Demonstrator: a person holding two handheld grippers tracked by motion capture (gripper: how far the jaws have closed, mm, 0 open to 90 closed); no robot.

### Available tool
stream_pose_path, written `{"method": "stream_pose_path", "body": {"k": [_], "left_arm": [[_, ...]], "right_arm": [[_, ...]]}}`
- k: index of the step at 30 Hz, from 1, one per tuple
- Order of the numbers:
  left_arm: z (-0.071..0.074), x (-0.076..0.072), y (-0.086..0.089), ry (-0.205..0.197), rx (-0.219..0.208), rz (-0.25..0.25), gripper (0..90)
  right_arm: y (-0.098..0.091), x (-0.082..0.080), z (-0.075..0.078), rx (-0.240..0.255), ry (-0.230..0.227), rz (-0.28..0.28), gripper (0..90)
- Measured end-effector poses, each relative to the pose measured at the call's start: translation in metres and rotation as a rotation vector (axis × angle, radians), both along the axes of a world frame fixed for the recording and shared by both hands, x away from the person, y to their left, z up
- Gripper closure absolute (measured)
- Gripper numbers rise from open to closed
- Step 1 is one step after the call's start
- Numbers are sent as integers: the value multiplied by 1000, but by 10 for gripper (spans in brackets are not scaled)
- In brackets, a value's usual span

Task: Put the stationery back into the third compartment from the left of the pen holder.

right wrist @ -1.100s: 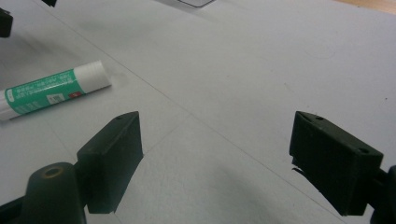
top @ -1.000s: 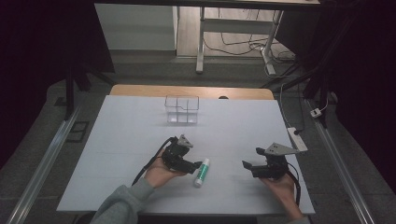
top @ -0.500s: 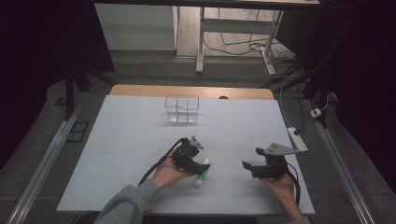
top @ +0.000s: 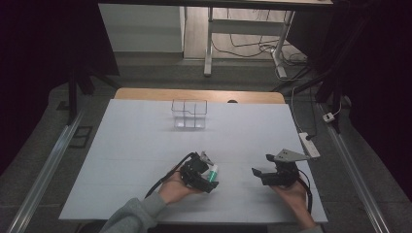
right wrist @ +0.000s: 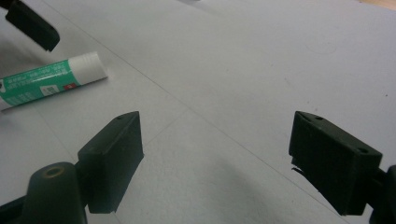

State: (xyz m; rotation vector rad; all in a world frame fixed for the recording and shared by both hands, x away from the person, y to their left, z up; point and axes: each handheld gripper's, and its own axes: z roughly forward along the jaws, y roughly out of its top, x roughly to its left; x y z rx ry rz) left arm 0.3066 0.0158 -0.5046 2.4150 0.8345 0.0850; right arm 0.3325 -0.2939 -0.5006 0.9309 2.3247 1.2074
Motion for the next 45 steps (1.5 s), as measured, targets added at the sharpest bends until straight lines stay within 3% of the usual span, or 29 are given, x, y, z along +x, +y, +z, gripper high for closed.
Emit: {"method": "stream_pose_path", "body": {"k": [7,14,21,25,27,28,37,45], "left_arm": [[-8,-2,-3,11,39,18,345],[-7,2,-4,20,25,28,374],[-9,-1,-6,17,27,29,452],[-10,-2,-5,41,28,33,521],[-11,-4,-5,-7,66,47,617],[-11,-5,-4,-10,62,43,649],[-11,-1,2,-9,38,17,656],[-2,6,23,-20,-48,24,656]], "right_arm": [[1,0,0,-15,-13,-4,177],[1,0,0,-28,-8,-7,177],[1,0,0,-41,-10,-17,177],[1,-1,0,-47,-8,-18,177],[1,-1,0,-48,-9,-14,177],[1,-1,0,-49,-11,-16,177],[0,-1,0,-39,-15,-19,178],[-1,-2,1,-22,-12,-13,196]]}}
